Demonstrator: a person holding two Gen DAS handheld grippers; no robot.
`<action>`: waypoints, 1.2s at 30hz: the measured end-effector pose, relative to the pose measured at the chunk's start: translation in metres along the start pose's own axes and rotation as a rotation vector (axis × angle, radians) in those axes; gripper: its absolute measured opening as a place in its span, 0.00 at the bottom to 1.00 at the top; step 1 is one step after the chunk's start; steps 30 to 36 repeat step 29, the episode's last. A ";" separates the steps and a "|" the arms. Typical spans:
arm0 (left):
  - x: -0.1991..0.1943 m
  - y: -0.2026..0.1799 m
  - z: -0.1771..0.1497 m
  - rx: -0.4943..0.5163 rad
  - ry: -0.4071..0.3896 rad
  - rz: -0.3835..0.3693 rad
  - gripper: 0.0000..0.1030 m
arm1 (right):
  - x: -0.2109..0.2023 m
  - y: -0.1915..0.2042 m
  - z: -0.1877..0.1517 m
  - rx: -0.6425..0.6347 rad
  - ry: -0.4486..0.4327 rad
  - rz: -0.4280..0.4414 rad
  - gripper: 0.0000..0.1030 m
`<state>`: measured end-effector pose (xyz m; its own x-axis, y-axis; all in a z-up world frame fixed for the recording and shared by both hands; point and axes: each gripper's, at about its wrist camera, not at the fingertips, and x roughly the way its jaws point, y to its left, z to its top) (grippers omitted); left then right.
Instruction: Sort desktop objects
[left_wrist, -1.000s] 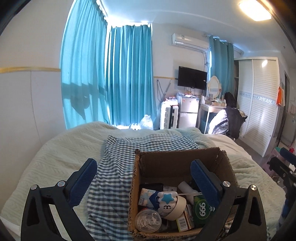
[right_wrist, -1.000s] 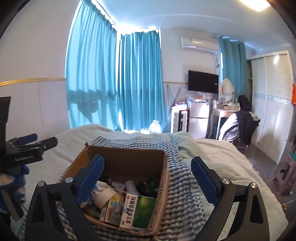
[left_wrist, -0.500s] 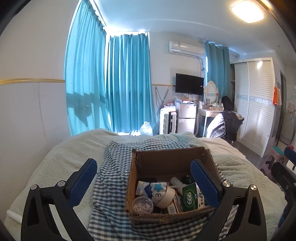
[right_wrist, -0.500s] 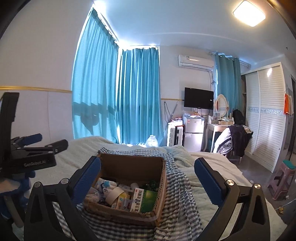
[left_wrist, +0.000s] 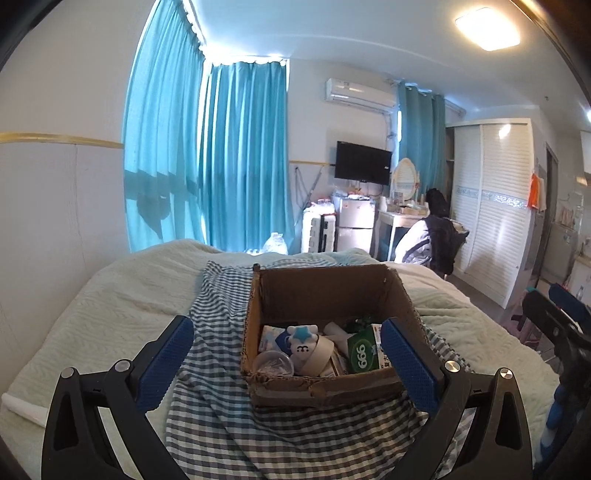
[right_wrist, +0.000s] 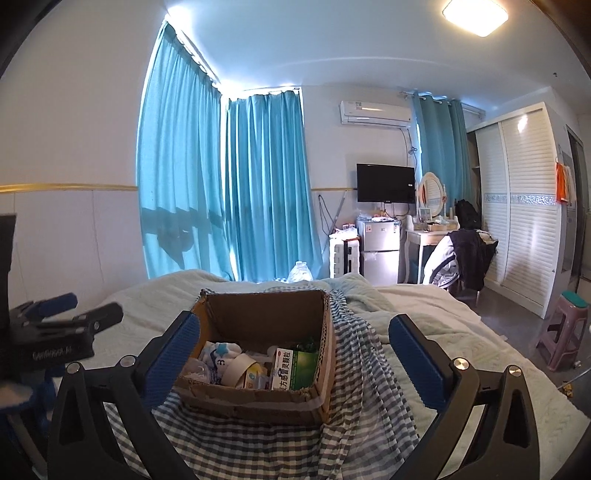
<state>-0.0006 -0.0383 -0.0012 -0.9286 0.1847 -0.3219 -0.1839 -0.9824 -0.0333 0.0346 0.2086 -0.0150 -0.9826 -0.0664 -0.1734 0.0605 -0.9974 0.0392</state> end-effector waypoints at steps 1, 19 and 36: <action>0.000 -0.001 -0.001 0.006 -0.002 -0.001 1.00 | -0.001 0.000 -0.003 -0.004 -0.007 -0.013 1.00; 0.020 -0.002 -0.021 -0.003 0.070 0.108 1.00 | 0.018 0.008 -0.024 -0.024 0.078 0.011 1.00; 0.019 -0.001 -0.023 -0.008 0.088 0.121 1.00 | 0.020 0.007 -0.025 -0.015 0.098 0.028 1.00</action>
